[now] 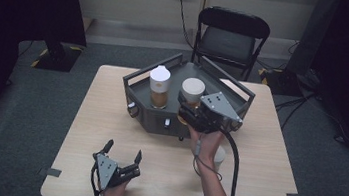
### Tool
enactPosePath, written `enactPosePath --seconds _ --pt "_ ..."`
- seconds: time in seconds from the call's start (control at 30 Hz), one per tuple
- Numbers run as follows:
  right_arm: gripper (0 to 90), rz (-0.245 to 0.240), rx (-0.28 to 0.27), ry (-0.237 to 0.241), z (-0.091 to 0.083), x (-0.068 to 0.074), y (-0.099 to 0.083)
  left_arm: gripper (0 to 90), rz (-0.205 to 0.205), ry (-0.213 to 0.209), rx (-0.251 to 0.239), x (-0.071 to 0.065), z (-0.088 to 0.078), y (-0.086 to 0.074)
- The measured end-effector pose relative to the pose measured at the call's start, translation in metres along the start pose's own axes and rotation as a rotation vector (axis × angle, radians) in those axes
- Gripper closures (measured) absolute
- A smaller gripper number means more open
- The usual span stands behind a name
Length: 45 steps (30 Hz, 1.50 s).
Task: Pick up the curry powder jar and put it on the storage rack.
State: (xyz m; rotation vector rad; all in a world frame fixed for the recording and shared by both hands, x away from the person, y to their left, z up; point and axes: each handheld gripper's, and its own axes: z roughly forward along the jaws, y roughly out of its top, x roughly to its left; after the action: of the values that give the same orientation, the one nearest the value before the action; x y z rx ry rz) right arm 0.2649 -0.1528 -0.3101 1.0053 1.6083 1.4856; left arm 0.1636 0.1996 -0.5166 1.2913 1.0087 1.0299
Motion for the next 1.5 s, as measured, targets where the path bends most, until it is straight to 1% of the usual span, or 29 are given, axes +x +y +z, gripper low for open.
enactPosePath --seconds 0.17,0.3,0.43,0.57,0.73,1.1,1.23,1.37,1.5 --pt "33.6 -0.003 0.005 -0.01 0.008 -0.001 0.004 0.5 0.001 0.0 0.0 0.0 0.0 0.0" --pt "33.6 0.004 0.016 -0.019 0.017 -0.003 0.006 0.5 0.001 0.0 0.0 0.0 0.0 0.0" --pt "33.6 -0.003 0.022 -0.034 0.025 -0.003 0.007 0.5 0.001 0.0 0.001 0.0 0.0 0.0" --pt "33.6 -0.008 0.02 -0.038 0.033 -0.003 0.006 0.5 0.002 0.0 0.001 0.0 0.0 0.0" --pt "33.6 -0.008 0.032 -0.045 0.042 -0.003 0.006 0.6 0.002 0.0 0.002 0.0 0.0 0.0" --pt "33.5 -0.005 0.057 -0.062 0.057 -0.006 0.005 0.6 0.002 0.0 0.001 0.0 0.0 0.0" --pt "33.5 -0.013 0.066 -0.063 0.061 -0.005 0.005 0.6 0.002 0.0 0.001 0.0 0.0 0.0" --pt "33.5 -0.002 0.076 -0.062 0.065 -0.005 0.005 0.6 0.003 0.0 0.002 0.0 0.0 0.0" --pt "33.5 -0.003 0.09 -0.065 0.069 -0.005 0.004 0.6 0.001 0.0 0.001 0.0 0.0 0.0"
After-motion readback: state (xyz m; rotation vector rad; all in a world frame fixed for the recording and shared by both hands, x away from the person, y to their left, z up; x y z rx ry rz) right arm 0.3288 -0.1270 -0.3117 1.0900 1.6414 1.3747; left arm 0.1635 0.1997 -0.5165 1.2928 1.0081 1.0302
